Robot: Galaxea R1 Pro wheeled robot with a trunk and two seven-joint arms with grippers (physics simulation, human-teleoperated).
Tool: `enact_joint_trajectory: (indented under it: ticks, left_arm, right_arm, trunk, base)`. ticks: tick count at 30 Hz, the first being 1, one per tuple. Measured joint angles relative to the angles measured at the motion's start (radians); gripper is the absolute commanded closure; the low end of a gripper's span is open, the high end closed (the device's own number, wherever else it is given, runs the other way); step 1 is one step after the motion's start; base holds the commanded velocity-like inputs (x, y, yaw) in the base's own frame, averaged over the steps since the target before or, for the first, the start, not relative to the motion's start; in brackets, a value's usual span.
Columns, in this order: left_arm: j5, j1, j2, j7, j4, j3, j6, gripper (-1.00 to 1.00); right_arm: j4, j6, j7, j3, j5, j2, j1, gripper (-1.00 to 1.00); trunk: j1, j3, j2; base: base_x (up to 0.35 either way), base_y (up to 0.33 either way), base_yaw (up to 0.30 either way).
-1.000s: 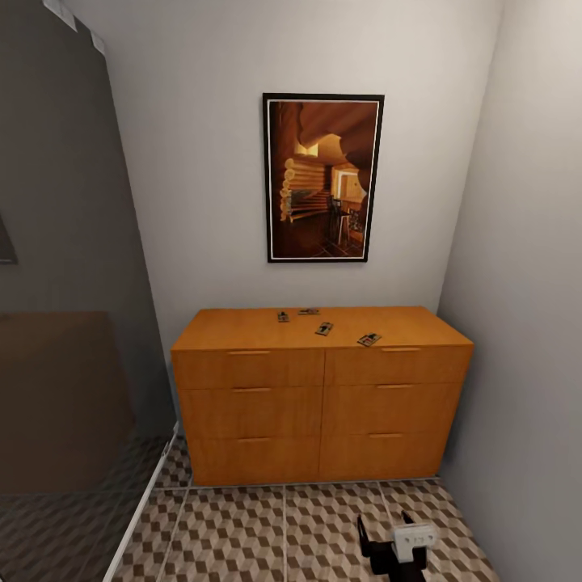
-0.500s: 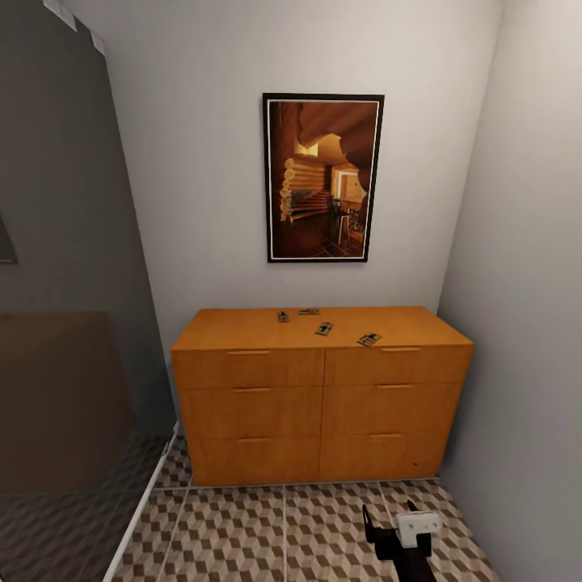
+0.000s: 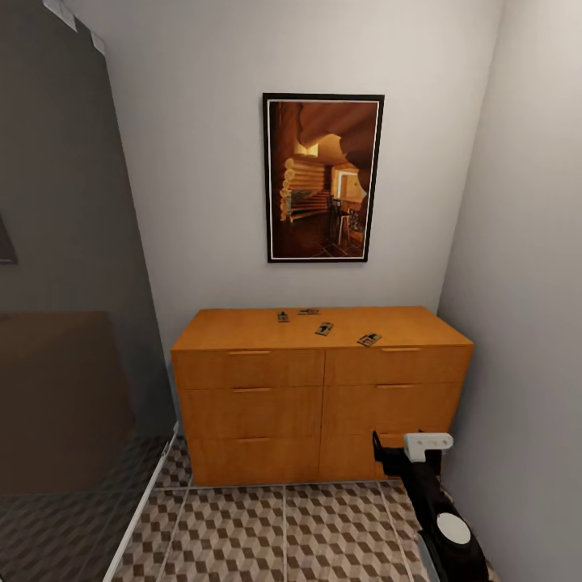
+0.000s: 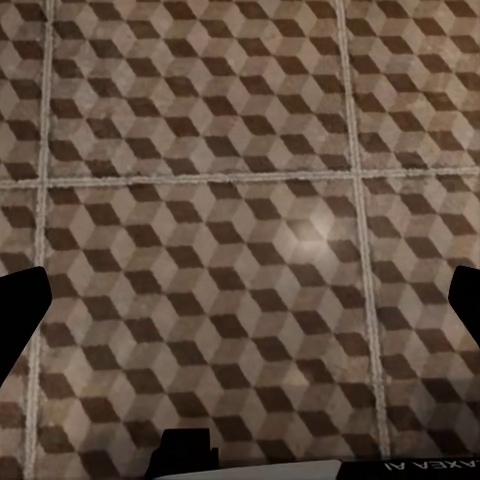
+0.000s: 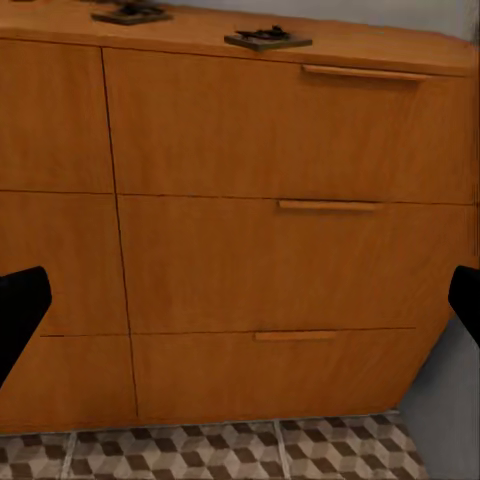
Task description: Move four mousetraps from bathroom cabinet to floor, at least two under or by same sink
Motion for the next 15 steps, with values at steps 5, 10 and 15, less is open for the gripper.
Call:
enact_joint_trajectory:
  ticks: [5,10,15]
  left_arm:
    - [0.0,0.0,0.0,0.0,0.001,0.0,0.0,-1.0]
    - [0.0,0.0,0.0,0.0,0.002,0.0,-0.001,-1.0]
    - [0.0,0.0,0.0,0.0,0.002,0.0,-0.001,-1.0]
  right_arm:
    - [-0.007,0.075,-0.015,0.0,0.001,0.0,-0.088,-1.0]
    - [-0.008,0.136,-0.019,0.0,0.001,0.0,-0.167,-1.0]
    - [-0.007,0.205,-0.02,0.0,0.001,0.001,-0.257,-1.0]
  trunk:
    - [0.0,0.0,0.0]
    - [0.0,0.0,0.0]
    - [0.0,0.0,0.0]
  base:
    - [0.0,0.0,0.0]
    - [0.0,0.0,0.0]
    - [0.0,0.0,0.0]
